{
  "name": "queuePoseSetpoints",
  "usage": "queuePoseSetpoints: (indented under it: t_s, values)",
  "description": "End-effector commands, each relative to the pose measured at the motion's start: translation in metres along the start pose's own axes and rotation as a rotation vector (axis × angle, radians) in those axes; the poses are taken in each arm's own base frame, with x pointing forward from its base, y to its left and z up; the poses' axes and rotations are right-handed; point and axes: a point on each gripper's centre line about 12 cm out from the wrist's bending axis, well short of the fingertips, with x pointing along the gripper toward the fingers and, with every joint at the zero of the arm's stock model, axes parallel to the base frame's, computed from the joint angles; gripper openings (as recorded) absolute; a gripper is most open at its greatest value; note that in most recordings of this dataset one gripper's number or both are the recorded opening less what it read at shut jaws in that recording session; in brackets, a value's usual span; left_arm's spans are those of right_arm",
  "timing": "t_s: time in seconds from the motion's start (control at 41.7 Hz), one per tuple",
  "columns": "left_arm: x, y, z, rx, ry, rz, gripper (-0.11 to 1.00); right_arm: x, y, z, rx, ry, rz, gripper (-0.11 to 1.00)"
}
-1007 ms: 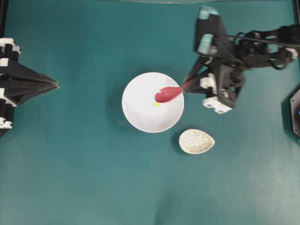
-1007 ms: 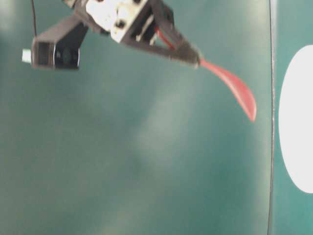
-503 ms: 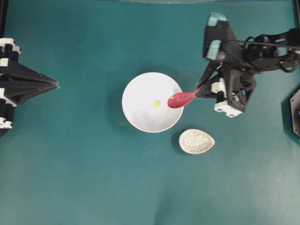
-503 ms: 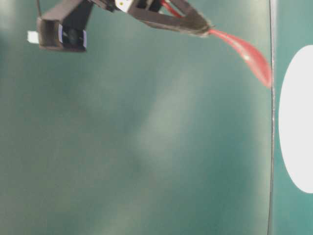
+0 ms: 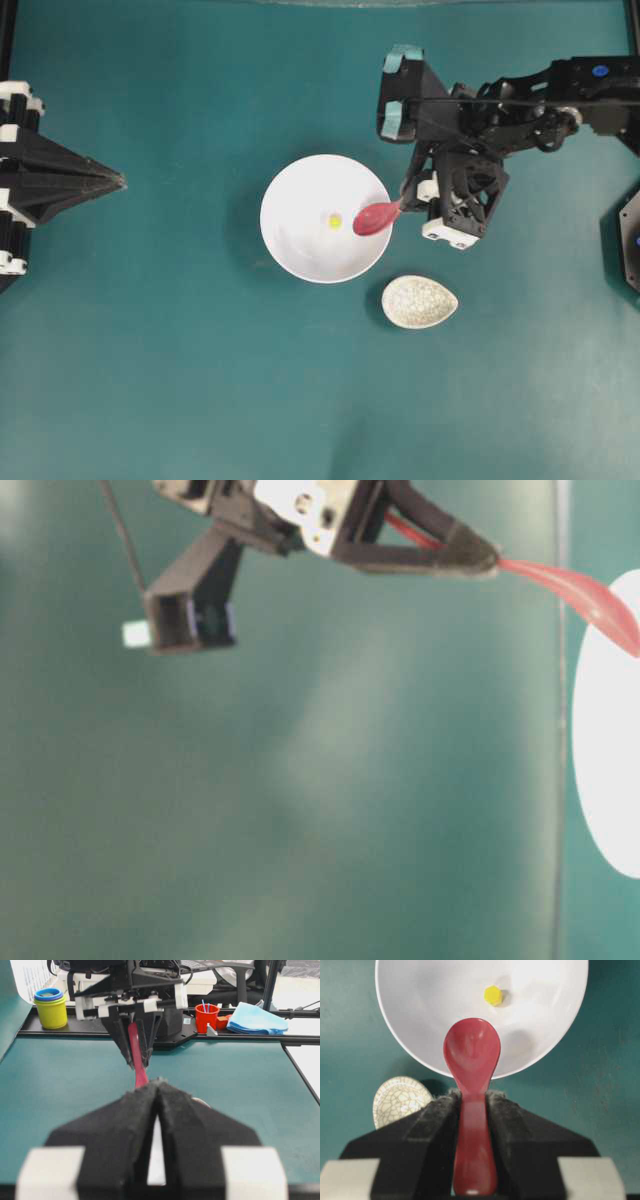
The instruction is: Scoop the yellow hexagonal prism block from the bowl with a spoon using the right arm.
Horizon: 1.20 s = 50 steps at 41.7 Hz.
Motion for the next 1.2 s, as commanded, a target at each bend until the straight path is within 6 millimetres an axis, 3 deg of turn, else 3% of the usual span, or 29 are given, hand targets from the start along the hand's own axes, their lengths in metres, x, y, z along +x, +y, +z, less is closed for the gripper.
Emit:
queuePoseSetpoints:
  t_s: [0.0, 1.174]
  values:
    - [0.004, 0.0, 0.01, 0.006, -0.028, -0.001, 0.03, -0.007, 0.003, 0.011, 0.0, -0.032, 0.003, 0.25]
    - [0.004, 0.0, 0.011, 0.006, -0.029, -0.001, 0.03, 0.039, -0.007, 0.019, 0.034, 0.095, -0.018, 0.25]
